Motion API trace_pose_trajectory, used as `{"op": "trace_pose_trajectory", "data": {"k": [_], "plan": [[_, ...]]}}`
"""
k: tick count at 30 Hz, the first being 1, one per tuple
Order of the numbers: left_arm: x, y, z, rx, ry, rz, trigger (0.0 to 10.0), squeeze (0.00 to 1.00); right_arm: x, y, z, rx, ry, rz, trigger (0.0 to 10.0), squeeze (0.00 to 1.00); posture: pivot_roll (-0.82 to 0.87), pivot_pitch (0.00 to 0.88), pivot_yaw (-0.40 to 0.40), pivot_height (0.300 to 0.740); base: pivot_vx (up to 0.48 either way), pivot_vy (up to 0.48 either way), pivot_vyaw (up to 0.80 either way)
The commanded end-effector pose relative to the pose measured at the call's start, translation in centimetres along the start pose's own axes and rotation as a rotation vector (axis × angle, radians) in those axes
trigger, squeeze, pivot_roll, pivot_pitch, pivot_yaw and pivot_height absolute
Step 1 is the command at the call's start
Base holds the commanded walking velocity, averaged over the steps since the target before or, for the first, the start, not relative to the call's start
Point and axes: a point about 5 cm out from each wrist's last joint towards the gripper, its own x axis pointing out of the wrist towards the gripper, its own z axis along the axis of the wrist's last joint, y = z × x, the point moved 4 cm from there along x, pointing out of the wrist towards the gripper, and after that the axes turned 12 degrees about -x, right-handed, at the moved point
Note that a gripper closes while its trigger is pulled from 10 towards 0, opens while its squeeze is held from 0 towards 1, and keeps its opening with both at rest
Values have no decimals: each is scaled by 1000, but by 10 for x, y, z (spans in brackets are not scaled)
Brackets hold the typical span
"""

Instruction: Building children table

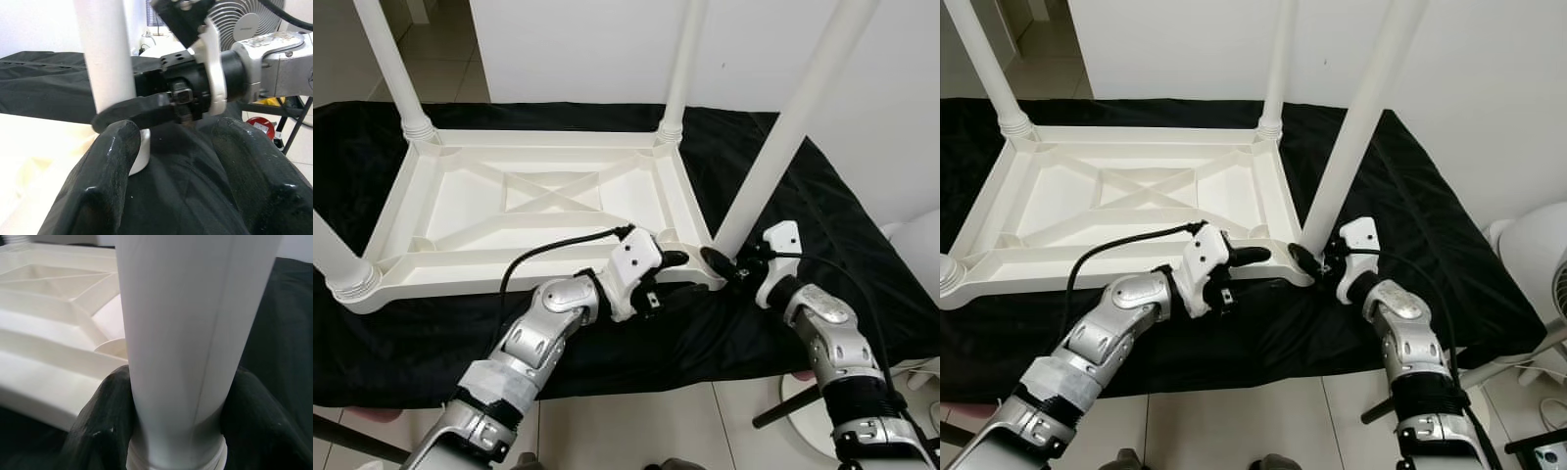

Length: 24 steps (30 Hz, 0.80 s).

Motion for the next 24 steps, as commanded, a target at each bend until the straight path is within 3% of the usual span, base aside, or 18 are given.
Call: {"op": "trace_pose_trajectory", "data": {"k": [1,4,5,7,10,15,20,24], "plan": [[1,-7,-1,1,17,-67,10000,0,0,-3,0,-13,18,-51,10000,0,-7,0,-40,740,0,0,0],[1,-6,-1,2,17,-61,10000,0,2,3,3,-2,20,-102,10000,0,-6,0,-41,740,0,0,0],[0,-5,-1,4,17,-56,10000,0,5,12,6,12,19,-134,10000,0,-7,0,-41,740,0,0,0],[0,-5,-1,4,17,-56,10000,0,5,12,6,12,19,-134,10000,0,-7,0,-41,740,0,0,0],[-2,-3,-3,2,21,-45,10000,0,9,33,6,78,52,-257,10000,0,-6,0,-41,740,0,0,0],[-3,-4,-5,-2,25,-44,10000,0,8,35,5,101,83,-358,10000,0,-2,0,-44,740,0,0,0],[-5,-1,-6,-2,31,-30,10000,0,5,42,12,139,124,-540,10000,0,4,0,-48,740,0,0,0],[-6,0,-6,-2,30,-23,10000,0,8,49,22,144,103,-533,10000,0,0,0,-46,740,0,0,0]]}}
